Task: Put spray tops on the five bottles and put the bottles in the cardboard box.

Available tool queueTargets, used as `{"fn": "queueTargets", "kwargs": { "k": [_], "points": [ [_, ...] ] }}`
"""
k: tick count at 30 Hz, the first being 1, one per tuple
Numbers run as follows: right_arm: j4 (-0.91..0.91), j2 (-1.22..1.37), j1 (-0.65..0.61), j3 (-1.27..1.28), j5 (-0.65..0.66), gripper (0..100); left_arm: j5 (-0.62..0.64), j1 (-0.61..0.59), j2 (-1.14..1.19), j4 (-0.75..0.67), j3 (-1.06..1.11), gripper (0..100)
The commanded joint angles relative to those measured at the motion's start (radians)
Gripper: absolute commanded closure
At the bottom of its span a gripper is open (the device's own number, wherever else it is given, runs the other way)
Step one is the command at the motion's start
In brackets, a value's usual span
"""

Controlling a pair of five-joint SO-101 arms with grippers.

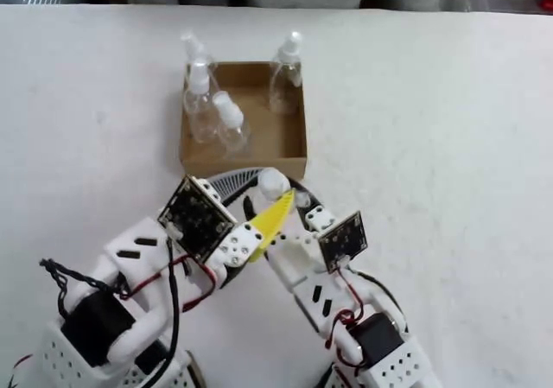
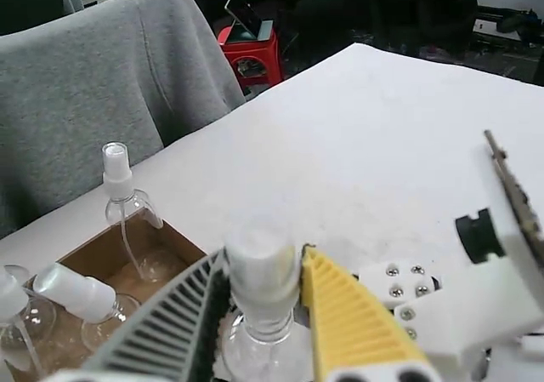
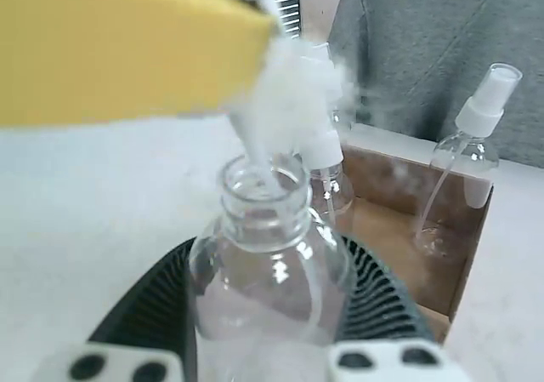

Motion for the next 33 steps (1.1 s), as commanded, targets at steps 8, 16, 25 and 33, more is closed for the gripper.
{"fn": "queueTargets", "kwargs": {
  "k": [8,16,25,33],
  "points": [
    [0.007,-0.008,-0.012,0.008,0.014,98.2,-0.054,0.002,0.186,0.049,-0.143,98],
    [0.007,-0.008,-0.012,0.008,0.014,98.2,-0.058,0.002,0.229,0.094,-0.143,98],
    [0.007,-0.008,-0.012,0.008,0.014,98.2,-0.058,-0.002,0.229,0.143,-0.109,98],
    [0.007,-0.008,-0.012,0.008,0.014,98.2,-0.06,0.002,0.229,0.141,-0.054,98]
  ]
}}
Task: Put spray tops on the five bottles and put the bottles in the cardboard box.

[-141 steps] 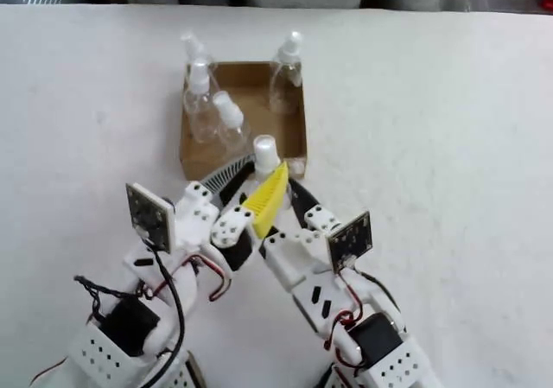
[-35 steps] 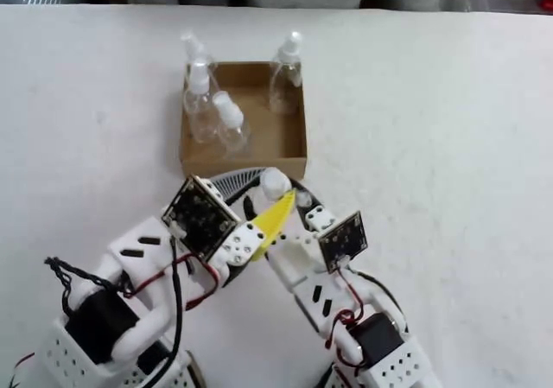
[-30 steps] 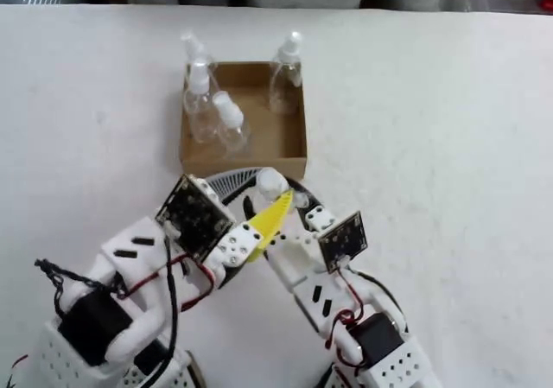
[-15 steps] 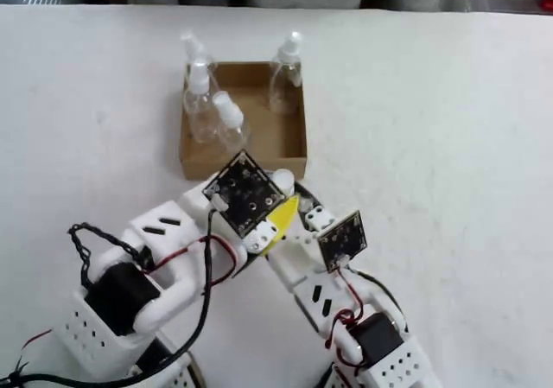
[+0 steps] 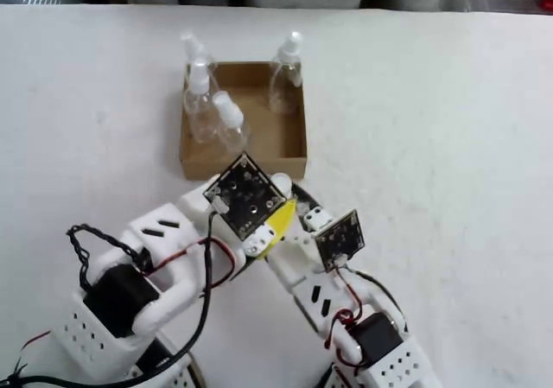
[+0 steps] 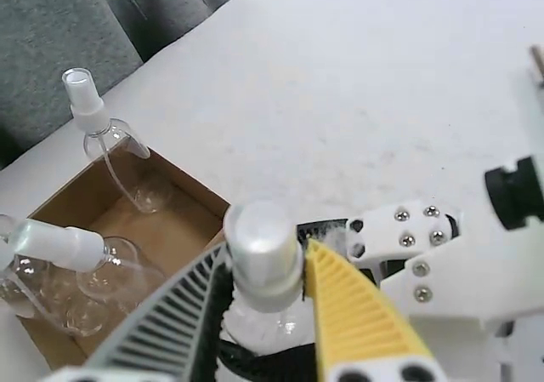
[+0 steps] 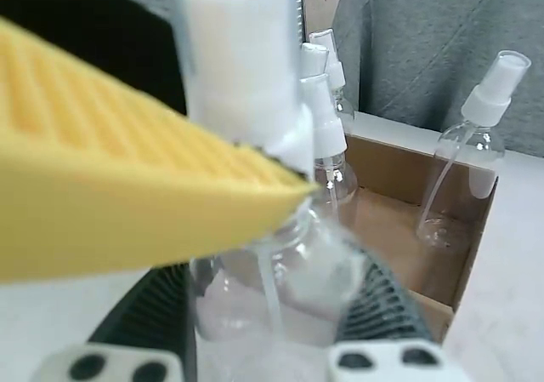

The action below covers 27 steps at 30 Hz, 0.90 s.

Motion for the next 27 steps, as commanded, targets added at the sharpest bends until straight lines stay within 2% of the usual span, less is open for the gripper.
{"fn": "queueTargets", "kwargs": {
  "k": [1,10,16,18,27],
  "points": [
    [-0.001,-0.012,-0.007,0.008,0.014,98.2,-0.008,0.002,0.016,0.011,0.035,98],
    [-0.001,-0.012,-0.005,0.008,0.014,98.2,-0.008,-0.005,0.01,-0.14,0.127,96],
    [-0.001,-0.012,-0.005,0.008,0.014,98.2,0.0,-0.016,0.01,-0.137,0.13,72],
    [-0.001,-0.012,-0.005,0.008,0.014,98.2,0.0,-0.033,0.01,-0.137,0.13,67],
    [-0.001,-0.012,-0.005,0.008,0.014,98.2,-0.002,-0.084,0.008,-0.137,0.124,66]
  ]
}}
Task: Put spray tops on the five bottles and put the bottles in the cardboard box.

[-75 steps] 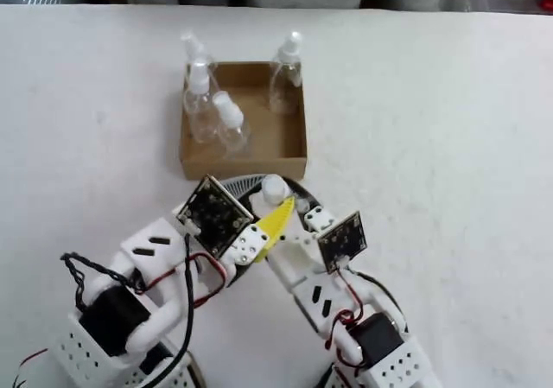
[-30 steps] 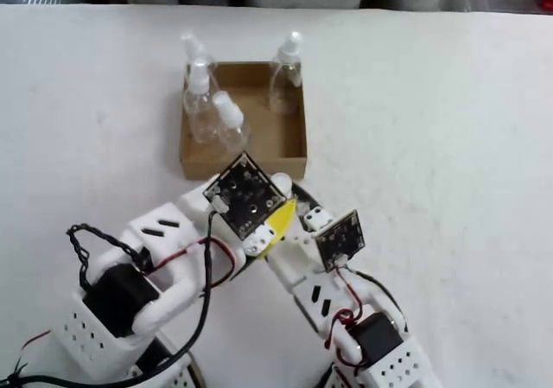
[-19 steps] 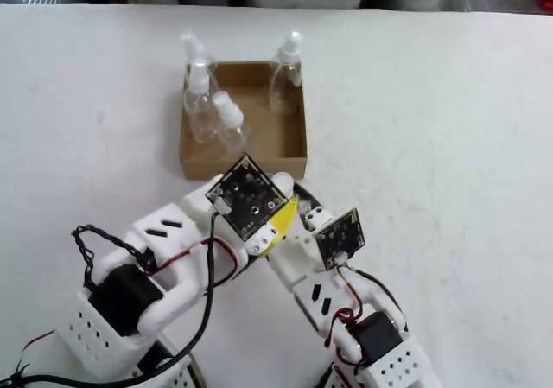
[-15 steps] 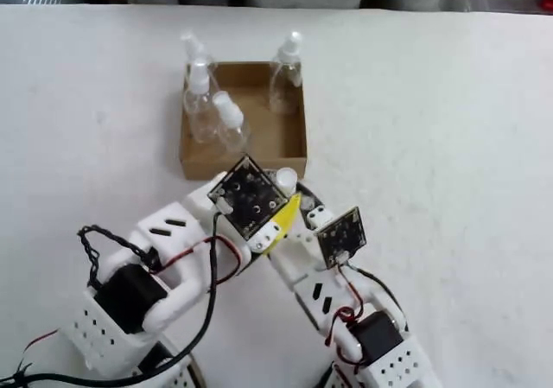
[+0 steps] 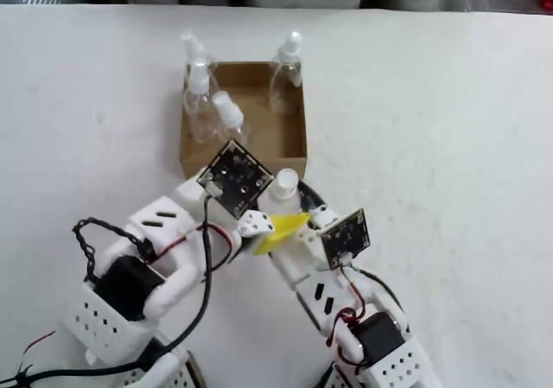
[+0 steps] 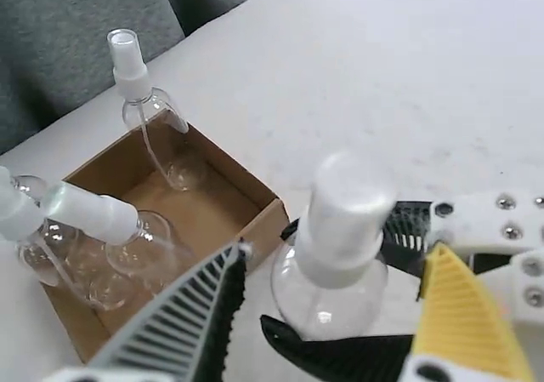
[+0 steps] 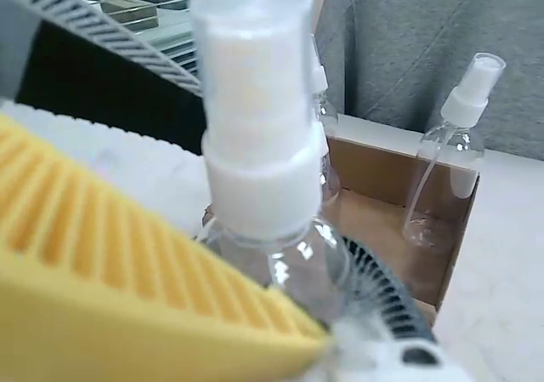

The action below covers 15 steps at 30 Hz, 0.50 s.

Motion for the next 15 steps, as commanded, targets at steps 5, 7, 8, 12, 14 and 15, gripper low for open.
{"fn": "queueTargets", "kwargs": {
  "k": [5,7,8,12,14,15],
  "points": [
    [0.001,-0.012,-0.013,0.008,0.012,98.2,-0.005,0.008,-0.004,0.003,-0.017,66],
    [0.001,-0.012,-0.013,0.008,0.012,98.2,-0.003,0.008,-0.039,0.003,-0.043,66],
    [0.001,-0.012,-0.013,0.008,0.012,98.2,-0.002,0.01,-0.062,0.0,-0.057,66],
    [0.001,-0.012,-0.013,0.008,0.012,98.2,0.048,0.01,-0.128,-0.005,-0.095,66],
    [0.001,-0.012,-0.013,0.008,0.012,98.2,0.055,0.008,-0.137,-0.005,-0.112,66],
    [0.001,-0.012,-0.013,0.008,0.012,98.2,0.055,0.008,-0.139,-0.005,-0.12,66]
  ]
}}
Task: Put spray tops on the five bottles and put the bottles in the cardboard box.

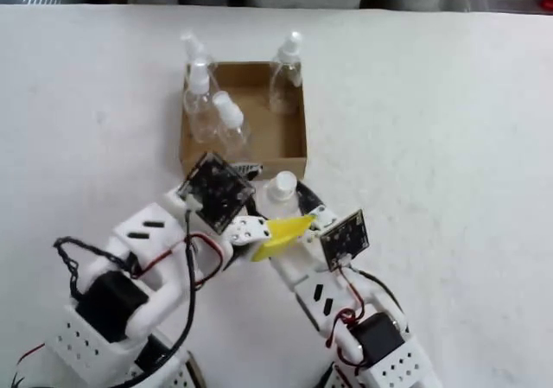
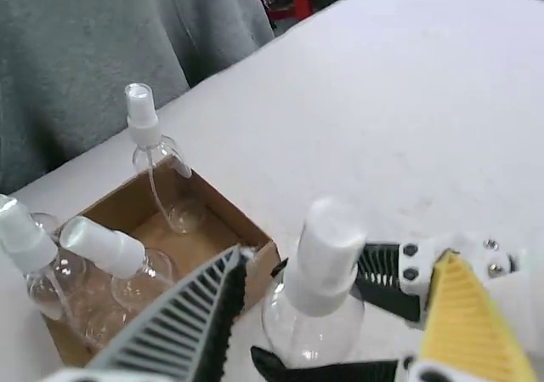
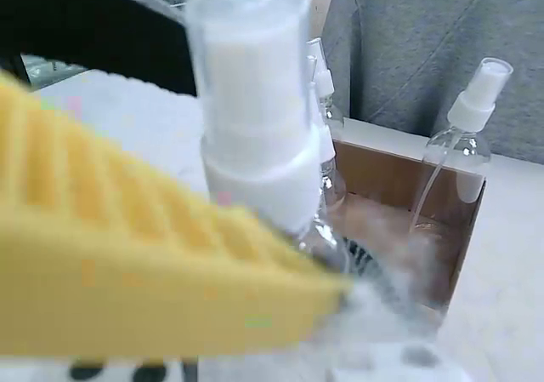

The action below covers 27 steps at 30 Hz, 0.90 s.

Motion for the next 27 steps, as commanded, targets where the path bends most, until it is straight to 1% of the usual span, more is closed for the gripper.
{"fn": "queueTargets", "kwargs": {
  "k": [1,3,5,9,11,16,17,19,23,24,26,27],
  "points": [
    [0.001,-0.01,-0.007,0.008,0.012,98.2,0.02,0.002,-0.03,-0.014,-0.074,66],
    [0.001,-0.01,-0.007,0.008,0.012,98.2,0.025,0.002,-0.03,-0.014,-0.087,66],
    [0.015,-0.01,-0.007,0.008,0.012,98.2,0.072,0.002,-0.03,-0.02,-0.112,66],
    [0.021,-0.01,-0.005,0.008,0.012,98.2,0.172,-0.012,-0.03,-0.089,-0.169,66],
    [0.021,-0.01,-0.004,0.008,0.012,98.2,0.204,-0.045,-0.03,-0.117,-0.19,66],
    [0.021,-0.01,-0.002,0.008,0.012,98.2,0.209,-0.163,-0.03,-0.12,-0.212,67],
    [0.021,-0.01,-0.002,0.008,0.012,98.2,0.209,-0.185,-0.03,-0.12,-0.209,68],
    [0.021,-0.01,-0.001,0.008,0.012,98.2,0.209,-0.228,-0.03,-0.12,-0.207,74],
    [0.021,-0.01,-0.001,0.008,0.012,98.2,0.206,-0.294,-0.03,-0.12,-0.207,97],
    [0.021,-0.01,0.001,0.008,0.012,98.2,0.206,-0.311,-0.03,-0.118,-0.207,99],
    [0.021,-0.012,0.008,0.008,0.012,98.2,0.21,-0.352,-0.03,-0.091,-0.206,93],
    [0.021,-0.013,0.018,0.006,0.012,98.2,0.21,-0.374,-0.03,-0.063,-0.206,92]
  ]
}}
